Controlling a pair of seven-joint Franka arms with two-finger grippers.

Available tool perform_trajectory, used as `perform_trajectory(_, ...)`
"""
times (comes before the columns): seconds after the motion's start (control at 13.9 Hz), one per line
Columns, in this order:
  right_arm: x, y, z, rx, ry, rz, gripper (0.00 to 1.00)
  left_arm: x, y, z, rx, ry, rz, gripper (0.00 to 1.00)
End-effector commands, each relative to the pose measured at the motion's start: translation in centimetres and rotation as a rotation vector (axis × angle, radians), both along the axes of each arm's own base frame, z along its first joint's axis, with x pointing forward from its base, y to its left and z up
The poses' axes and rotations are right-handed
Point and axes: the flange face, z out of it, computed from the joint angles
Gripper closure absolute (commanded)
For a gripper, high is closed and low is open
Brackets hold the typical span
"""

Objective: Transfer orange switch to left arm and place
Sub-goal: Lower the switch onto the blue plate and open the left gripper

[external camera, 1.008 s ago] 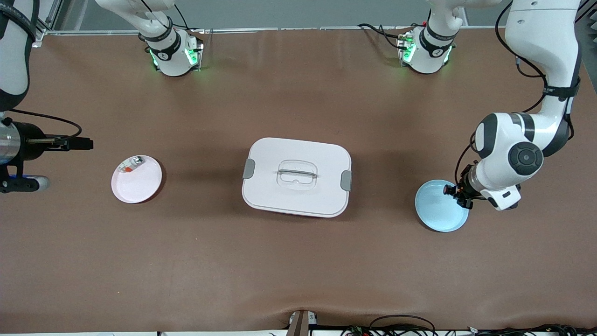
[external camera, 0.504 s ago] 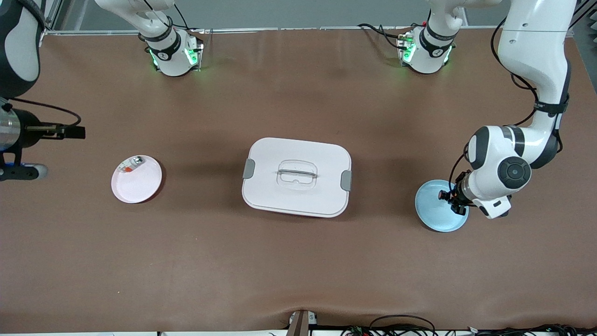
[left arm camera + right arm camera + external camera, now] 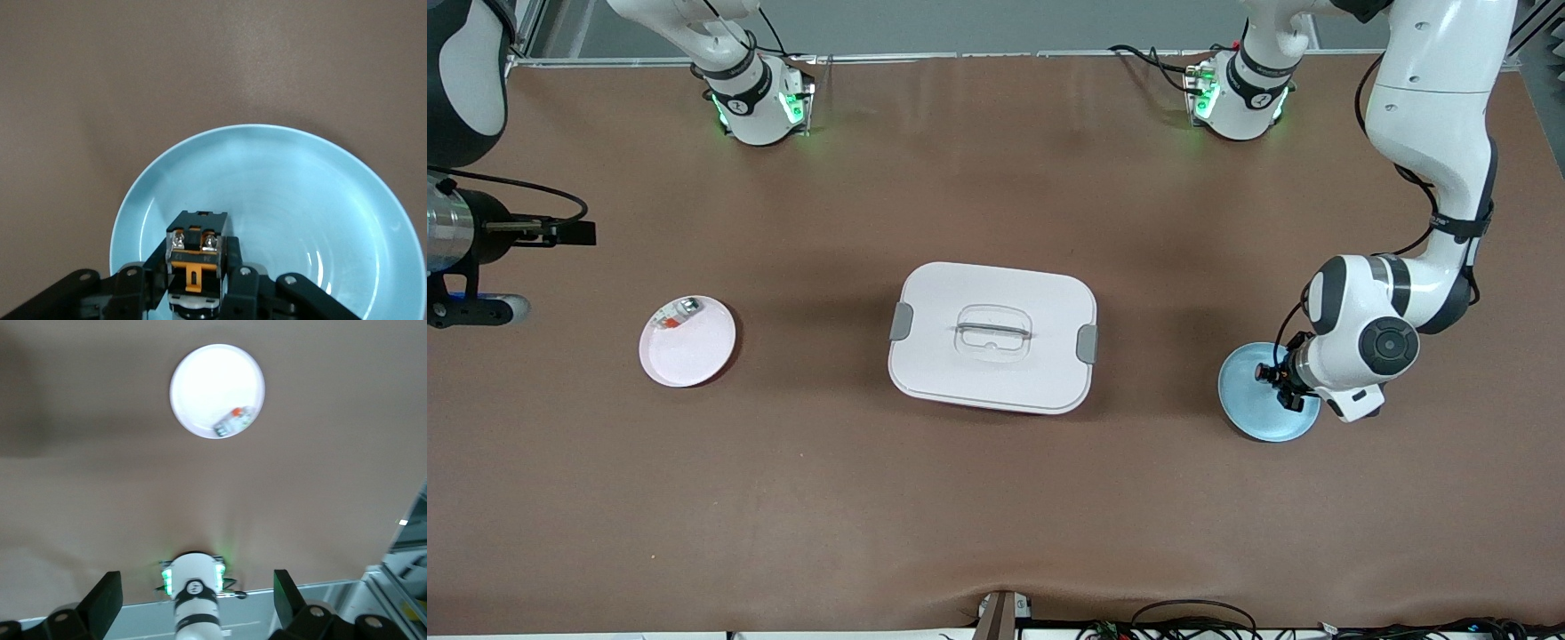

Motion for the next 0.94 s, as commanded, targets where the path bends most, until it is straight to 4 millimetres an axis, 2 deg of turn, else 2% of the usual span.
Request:
perform_trajectory(0.0, -0.5, -4.8, 1.8, 0.168, -0.063, -0.094, 0.00, 0.4, 0.4, -0.3, 0.010, 0.004, 0.014, 1.00)
perform_trajectory(0.29, -1.1, -4.6, 2.9, 0.135, -0.126, -0.104, 0.00, 0.4, 0.5, -0.3, 0.010, 0.004, 0.014, 1.00)
perform_trajectory(0.36, -1.4, -4.4, 3.3, 0.116, -0.157, -0.130, 0.00, 0.4, 0.5, -0.3, 0.009, 0.004, 0.012, 0.80)
perform_trajectory(0.43, -1.8, -3.9, 3.6, 0.090, -0.179, -0.152, 0.00, 0.4, 0.5, -0.3, 0.009, 0.005, -0.001, 0.06)
perform_trajectory(0.5, -2.1, -3.8, 3.6, 0.078, -0.199, -0.157, 0.00, 0.4, 0.4, -0.3, 0.008, 0.005, 0.003, 0.00)
perform_trajectory(0.72, -2.7, -3.8, 3.6, 0.073, -0.233, -0.160, 0.00, 0.6, 0.3, 0.5, 0.005, -0.006, -0.005, 0.00)
perform_trajectory(0.86, -2.7, -3.9, 3.6, 0.064, -0.237, -0.163, 0.00, 0.9, 0.3, 2.3, 0.002, -0.032, -0.010, 0.00)
